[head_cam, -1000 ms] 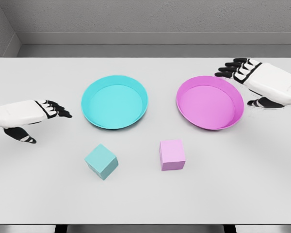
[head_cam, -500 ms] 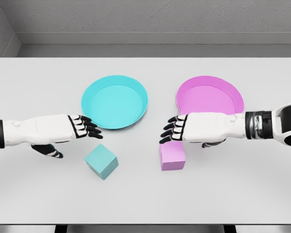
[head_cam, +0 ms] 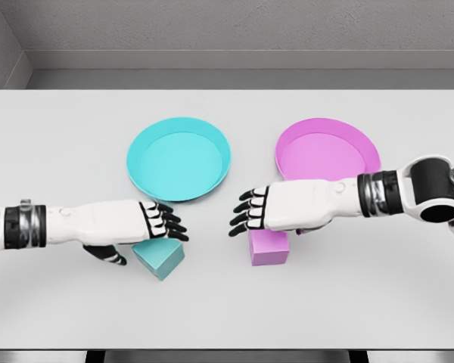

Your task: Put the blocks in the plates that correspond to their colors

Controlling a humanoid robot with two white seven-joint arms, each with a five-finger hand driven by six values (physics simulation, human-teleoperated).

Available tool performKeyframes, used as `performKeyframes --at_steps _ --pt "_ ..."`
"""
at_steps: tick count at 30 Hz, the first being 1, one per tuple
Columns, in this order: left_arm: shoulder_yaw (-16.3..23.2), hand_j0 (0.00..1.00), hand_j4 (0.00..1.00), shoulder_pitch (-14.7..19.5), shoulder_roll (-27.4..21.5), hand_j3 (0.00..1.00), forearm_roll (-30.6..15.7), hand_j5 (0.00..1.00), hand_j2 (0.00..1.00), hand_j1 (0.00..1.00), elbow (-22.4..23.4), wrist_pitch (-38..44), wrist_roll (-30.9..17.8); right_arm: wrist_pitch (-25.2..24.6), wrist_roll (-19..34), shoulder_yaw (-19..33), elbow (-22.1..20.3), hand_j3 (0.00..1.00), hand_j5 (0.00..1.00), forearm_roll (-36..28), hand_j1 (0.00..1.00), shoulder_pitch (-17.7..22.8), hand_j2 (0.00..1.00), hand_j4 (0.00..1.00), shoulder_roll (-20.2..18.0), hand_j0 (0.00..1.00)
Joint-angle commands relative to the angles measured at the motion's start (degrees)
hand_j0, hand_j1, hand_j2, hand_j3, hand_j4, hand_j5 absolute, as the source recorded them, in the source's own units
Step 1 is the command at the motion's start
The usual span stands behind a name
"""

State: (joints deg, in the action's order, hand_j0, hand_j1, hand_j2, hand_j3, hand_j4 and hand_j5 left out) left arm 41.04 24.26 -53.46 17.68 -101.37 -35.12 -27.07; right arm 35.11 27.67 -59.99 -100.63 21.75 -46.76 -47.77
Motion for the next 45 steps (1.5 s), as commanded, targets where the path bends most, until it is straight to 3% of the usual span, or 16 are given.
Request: performKeyframes --at_steps 1,7,9,13,18,20,21,25,28,34,45 --pt "0.4 1.0 1.0 0.0 0.4 1.0 0.7 1.0 1.0 1.0 0.0 0.1 0.0 -0.1 0.1 -1.2 0.0 1.0 1.0 0.5 1.0 0.0 1.0 1.0 0.1 1.0" --pt "1.1 1.0 1.0 0.3 1.3 1.0 0.9 1.0 1.0 1.0 0.0 0.1 0.1 -0.3 0.0 -1.7 0.1 1.0 1.0 1.5 1.0 0.2 1.0 1.0 -0.5 1.0" --pt "1.1 1.0 1.0 0.4 1.3 1.0 0.8 1.0 1.0 1.0 0.0 0.1 0.2 -0.5 0.0 -1.7 0.1 0.95 0.95 1.6 0.95 0.2 0.95 0.95 -0.5 0.95" --pt "1.2 1.0 1.0 0.5 1.3 1.0 0.8 1.0 1.0 1.0 0.0 0.1 0.2 -0.5 0.0 -1.9 0.2 0.98 0.98 1.6 0.98 0.5 0.98 0.98 -0.6 0.98" --pt "1.5 0.75 0.75 1.0 1.3 0.75 1.0 0.75 0.75 0.75 -0.1 0.1 0.1 -0.6 0.0 -2.9 0.3 0.98 0.98 1.6 0.98 0.6 0.98 0.98 -0.1 0.98" --pt "1.8 0.69 0.69 1.2 1.5 0.69 1.0 0.69 0.69 0.69 -0.1 0.1 0.1 -0.6 0.0 -3.0 0.5 0.97 0.97 1.6 0.97 0.6 0.97 0.97 -0.1 0.97" --pt "1.8 0.66 0.66 1.2 1.8 0.66 1.8 0.66 0.66 0.66 -0.1 0.1 0.1 -0.6 0.0 -3.0 0.6 0.94 0.94 1.6 0.94 0.6 0.94 0.94 -0.1 0.94" --pt "2.3 0.64 0.64 1.3 1.9 0.64 3.0 0.64 0.64 0.64 -0.1 0.1 0.1 -0.6 0.0 -3.2 0.6 0.67 0.67 2.9 0.67 0.7 0.67 0.67 0.0 0.67" --pt "2.6 0.61 0.61 1.3 2.0 0.61 3.0 0.61 0.61 0.61 -0.1 0.1 0.1 -0.6 -0.1 -3.2 0.6 0.57 0.57 4.2 0.57 0.7 0.57 0.57 0.0 0.57" --pt "2.6 0.58 0.58 1.8 1.9 0.58 3.1 0.58 0.58 0.58 -0.1 0.1 0.2 -0.6 -0.1 -3.1 0.4 0.53 0.53 4.2 0.53 0.6 0.53 0.53 0.0 0.53" --pt "2.4 0.58 0.58 6.9 2.0 0.58 2.2 0.58 0.58 0.58 0.0 0.1 0.6 -0.4 -0.4 0.4 0.2 0.5 0.5 3.7 0.5 0.1 0.5 0.5 0.0 0.5"
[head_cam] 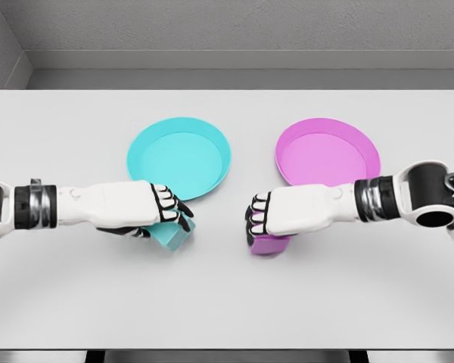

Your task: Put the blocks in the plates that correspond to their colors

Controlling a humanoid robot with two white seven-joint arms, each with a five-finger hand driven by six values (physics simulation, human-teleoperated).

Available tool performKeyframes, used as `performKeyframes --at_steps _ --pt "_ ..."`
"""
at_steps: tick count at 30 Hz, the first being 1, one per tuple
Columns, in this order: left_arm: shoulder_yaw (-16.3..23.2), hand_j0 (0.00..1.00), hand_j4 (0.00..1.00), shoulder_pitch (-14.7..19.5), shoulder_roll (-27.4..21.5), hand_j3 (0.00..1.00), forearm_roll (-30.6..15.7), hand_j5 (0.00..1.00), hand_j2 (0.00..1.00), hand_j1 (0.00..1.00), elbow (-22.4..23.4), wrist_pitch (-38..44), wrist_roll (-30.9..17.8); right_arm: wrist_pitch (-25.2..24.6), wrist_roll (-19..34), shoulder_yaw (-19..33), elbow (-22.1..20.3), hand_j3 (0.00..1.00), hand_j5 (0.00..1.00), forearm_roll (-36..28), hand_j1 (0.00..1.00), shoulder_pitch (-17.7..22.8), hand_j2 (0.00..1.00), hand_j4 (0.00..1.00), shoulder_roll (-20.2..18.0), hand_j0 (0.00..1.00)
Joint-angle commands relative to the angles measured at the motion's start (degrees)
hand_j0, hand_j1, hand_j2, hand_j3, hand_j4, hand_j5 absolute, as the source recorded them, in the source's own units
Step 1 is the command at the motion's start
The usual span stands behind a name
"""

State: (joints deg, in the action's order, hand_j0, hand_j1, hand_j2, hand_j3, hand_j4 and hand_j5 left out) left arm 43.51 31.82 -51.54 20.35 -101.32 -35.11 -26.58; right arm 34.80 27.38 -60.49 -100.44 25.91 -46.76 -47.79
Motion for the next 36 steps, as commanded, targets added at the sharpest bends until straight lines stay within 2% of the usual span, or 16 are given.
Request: performKeyframes --at_steps 1,5,10,12,17,23,30,31,32,33,36 --pt "-0.3 0.58 0.58 0.1 0.3 0.58 -0.5 0.58 0.58 0.58 0.2 0.1 0.0 -0.1 0.0 1.3 0.0 0.5 0.5 -0.4 0.5 0.0 0.5 0.5 0.0 0.5" --pt "-0.8 0.58 0.58 1.5 0.6 0.58 -0.5 0.58 0.58 0.58 0.7 0.1 0.0 -0.1 -0.1 1.9 0.0 0.5 0.5 -0.6 0.5 -1.4 0.5 0.5 0.1 0.5" --pt "-0.4 0.58 0.58 5.0 4.9 0.58 0.0 0.58 0.58 0.58 5.3 0.1 0.0 -0.8 -0.2 8.2 0.0 0.5 0.5 -1.0 0.5 -1.3 0.5 0.5 0.1 0.5" --pt "-0.4 0.58 0.58 5.7 5.8 0.58 0.3 0.58 0.58 0.58 7.1 0.1 -0.1 -3.5 -0.3 9.0 0.0 0.5 0.5 -1.2 0.5 -1.3 0.5 0.5 0.0 0.5" --pt "-0.1 0.59 0.59 8.3 10.5 0.59 1.5 0.59 0.59 0.59 15.6 0.1 -0.3 -14.4 -0.5 10.0 0.2 0.5 0.5 -1.3 0.5 -1.1 0.5 0.5 -0.5 0.5" --pt "0.0 0.59 0.59 11.0 14.5 0.59 3.7 0.59 0.59 0.59 23.3 0.1 -0.3 -22.3 -0.4 10.6 0.7 0.5 0.5 -1.2 0.5 -0.9 0.5 0.5 -1.4 0.5" --pt "0.1 0.6 0.6 12.5 14.8 0.6 3.6 0.6 0.6 0.6 25.2 0.1 -0.2 -22.8 -0.4 10.8 1.6 0.51 0.51 -1.0 0.51 0.2 0.51 0.51 -5.5 0.51" --pt "0.1 0.61 0.61 12.5 14.8 0.61 3.6 0.61 0.61 0.61 25.3 0.1 -0.3 -22.8 -0.4 10.8 1.6 0.51 0.51 -0.9 0.51 0.3 0.51 0.51 -5.6 0.51" --pt "0.0 0.76 0.76 12.6 14.7 0.76 3.6 0.76 0.76 0.76 25.3 0.1 -0.2 -22.8 -0.4 10.8 2.4 0.51 0.51 -0.9 0.51 0.3 0.51 0.51 -5.6 0.51" --pt "0.0 1.0 1.0 13.1 14.7 1.0 3.6 1.0 1.0 1.0 25.3 0.1 -0.2 -22.8 -0.4 10.8 3.1 0.51 0.51 -0.9 0.51 0.3 0.51 0.51 -5.6 0.51" --pt "-0.1 1.0 1.0 13.4 13.7 1.0 3.2 1.0 1.0 1.0 25.0 0.1 0.1 -22.8 -0.4 10.7 4.3 0.51 0.51 -0.8 0.51 0.3 0.51 0.51 -5.4 0.51"
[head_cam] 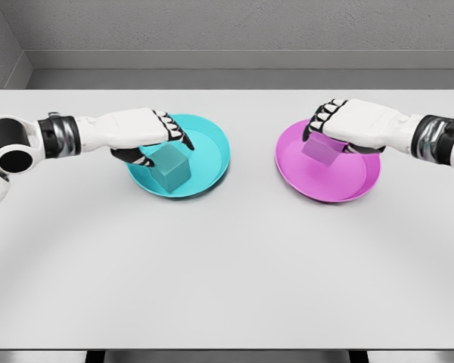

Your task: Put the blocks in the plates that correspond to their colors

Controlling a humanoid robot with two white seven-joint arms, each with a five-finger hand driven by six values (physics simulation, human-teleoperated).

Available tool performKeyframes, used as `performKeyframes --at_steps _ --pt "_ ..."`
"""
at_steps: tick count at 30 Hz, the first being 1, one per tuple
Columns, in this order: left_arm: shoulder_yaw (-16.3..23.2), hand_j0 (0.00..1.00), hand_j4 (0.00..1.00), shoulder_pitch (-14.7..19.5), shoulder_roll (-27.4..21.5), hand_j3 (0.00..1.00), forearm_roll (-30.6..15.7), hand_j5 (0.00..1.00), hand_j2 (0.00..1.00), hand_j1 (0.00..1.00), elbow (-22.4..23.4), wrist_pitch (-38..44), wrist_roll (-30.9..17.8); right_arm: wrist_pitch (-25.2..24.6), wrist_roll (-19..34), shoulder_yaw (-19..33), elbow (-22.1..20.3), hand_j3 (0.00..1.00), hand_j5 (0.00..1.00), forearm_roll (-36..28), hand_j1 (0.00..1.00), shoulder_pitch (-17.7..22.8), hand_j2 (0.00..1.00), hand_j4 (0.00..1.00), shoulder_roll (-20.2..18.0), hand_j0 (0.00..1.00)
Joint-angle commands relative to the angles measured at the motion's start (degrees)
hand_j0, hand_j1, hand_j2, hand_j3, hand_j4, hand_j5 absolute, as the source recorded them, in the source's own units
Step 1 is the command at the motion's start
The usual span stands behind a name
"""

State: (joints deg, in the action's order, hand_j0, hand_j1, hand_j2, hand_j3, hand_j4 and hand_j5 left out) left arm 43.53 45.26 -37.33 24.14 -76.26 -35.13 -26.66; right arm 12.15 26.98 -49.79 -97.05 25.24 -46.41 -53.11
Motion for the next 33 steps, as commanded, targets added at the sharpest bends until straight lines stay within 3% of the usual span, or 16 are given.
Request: performKeyframes --at_steps 1,9,10,11,12,18,25,28,33 --pt "-0.2 1.0 1.0 0.0 -1.5 1.0 -0.8 1.0 1.0 1.0 -0.5 0.1 0.2 -0.2 0.0 0.0 1.5 0.51 0.51 -0.1 0.51 0.0 0.51 0.51 0.0 0.51" --pt "-0.2 1.0 1.0 -1.2 -16.0 1.0 -9.1 1.0 1.0 1.0 -8.8 0.1 0.3 -2.5 0.0 -0.1 3.1 0.52 0.52 0.0 0.52 1.2 0.52 0.52 0.4 0.52" --pt "-0.2 1.0 1.0 -1.3 -17.2 1.0 -10.2 1.0 1.0 1.0 -8.9 0.1 0.3 -2.6 0.0 0.0 2.9 0.65 0.65 0.0 0.65 1.4 0.65 0.65 0.4 0.65" --pt "-0.5 1.0 1.0 -2.2 -19.0 1.0 -11.3 1.0 1.0 1.0 -8.9 0.1 0.3 -3.7 0.0 -0.1 2.7 0.92 0.92 -0.1 0.92 1.4 0.92 0.92 0.4 0.92" --pt "-0.6 1.0 1.0 -2.6 -20.1 1.0 -12.4 1.0 1.0 1.0 -9.3 0.1 0.3 -5.0 0.0 -0.1 2.3 0.99 0.99 -0.1 0.99 1.5 0.99 0.99 0.4 0.99" --pt "-0.9 1.0 1.0 -5.4 -24.3 1.0 -12.7 1.0 1.0 1.0 -9.8 0.1 -0.1 -5.0 0.0 -0.2 2.2 1.0 1.0 -0.2 1.0 1.5 1.0 1.0 0.4 1.0" --pt "-1.1 1.0 1.0 -5.7 -24.3 1.0 -12.9 1.0 1.0 1.0 -9.3 0.1 -0.1 -4.9 -0.1 0.2 0.1 1.0 1.0 -0.5 1.0 1.2 1.0 1.0 -0.4 1.0" --pt "-1.1 1.0 1.0 -5.8 -24.3 1.0 -12.9 1.0 1.0 1.0 -9.2 0.1 -0.1 -2.2 -0.2 5.8 -2.8 1.0 1.0 -0.7 1.0 3.1 1.0 1.0 -4.0 1.0" --pt "-1.1 1.0 1.0 -5.7 -24.2 1.0 -12.9 1.0 1.0 1.0 -9.3 0.1 -0.2 7.3 -0.2 15.1 -3.4 1.0 1.0 -3.5 1.0 11.2 1.0 1.0 -8.3 1.0"
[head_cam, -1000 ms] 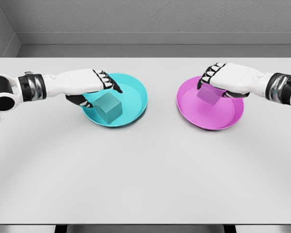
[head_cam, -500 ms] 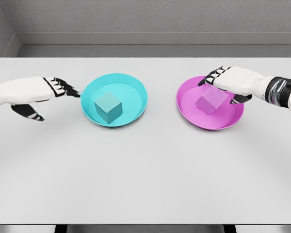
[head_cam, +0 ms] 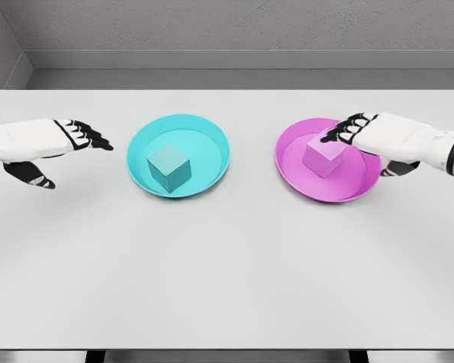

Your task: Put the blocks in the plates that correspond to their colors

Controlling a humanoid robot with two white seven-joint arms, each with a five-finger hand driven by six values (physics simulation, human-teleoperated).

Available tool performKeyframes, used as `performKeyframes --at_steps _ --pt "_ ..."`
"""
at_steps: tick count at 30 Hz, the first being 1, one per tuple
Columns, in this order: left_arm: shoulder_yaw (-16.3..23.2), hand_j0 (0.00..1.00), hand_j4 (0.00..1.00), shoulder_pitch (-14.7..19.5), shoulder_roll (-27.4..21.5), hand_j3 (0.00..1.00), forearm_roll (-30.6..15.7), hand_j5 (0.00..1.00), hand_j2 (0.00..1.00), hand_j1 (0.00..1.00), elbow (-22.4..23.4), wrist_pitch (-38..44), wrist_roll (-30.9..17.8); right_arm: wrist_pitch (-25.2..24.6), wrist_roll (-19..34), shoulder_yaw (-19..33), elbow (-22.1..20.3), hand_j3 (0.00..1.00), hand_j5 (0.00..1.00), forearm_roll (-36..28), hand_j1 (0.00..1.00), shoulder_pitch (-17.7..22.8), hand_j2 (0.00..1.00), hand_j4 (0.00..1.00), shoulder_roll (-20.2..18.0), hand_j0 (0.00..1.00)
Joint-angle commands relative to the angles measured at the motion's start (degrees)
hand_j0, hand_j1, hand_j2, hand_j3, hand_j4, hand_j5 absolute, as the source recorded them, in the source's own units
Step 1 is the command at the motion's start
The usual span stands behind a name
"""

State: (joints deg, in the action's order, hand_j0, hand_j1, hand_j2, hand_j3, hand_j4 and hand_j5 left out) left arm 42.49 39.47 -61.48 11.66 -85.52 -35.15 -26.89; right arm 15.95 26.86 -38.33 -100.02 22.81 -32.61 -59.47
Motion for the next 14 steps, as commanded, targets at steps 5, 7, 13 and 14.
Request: performKeyframes --at_steps 5,7,13,14 --pt "0.0 1.0 1.0 0.1 -0.1 1.0 -0.4 1.0 1.0 1.0 -0.1 0.1 0.0 9.8 -0.1 8.7 -0.4 1.0 1.0 -1.1 1.0 5.6 1.0 1.0 -4.2 1.0" --pt "0.0 1.0 1.0 0.0 0.0 1.0 -0.4 1.0 1.0 1.0 -0.1 0.1 0.0 9.8 -0.1 8.7 -0.4 1.0 1.0 -1.1 1.0 5.8 1.0 1.0 -4.3 1.0" --pt "0.0 1.0 1.0 0.0 -0.1 1.0 -0.4 1.0 1.0 1.0 -0.1 0.1 0.0 9.6 -0.1 8.5 -0.4 1.0 1.0 -1.1 1.0 6.0 1.0 1.0 -4.1 1.0" --pt "0.0 1.0 1.0 0.0 -0.1 1.0 -0.4 1.0 1.0 1.0 -0.1 0.1 0.0 9.6 -0.1 8.5 -0.4 1.0 1.0 -1.1 1.0 6.0 1.0 1.0 -4.1 1.0"
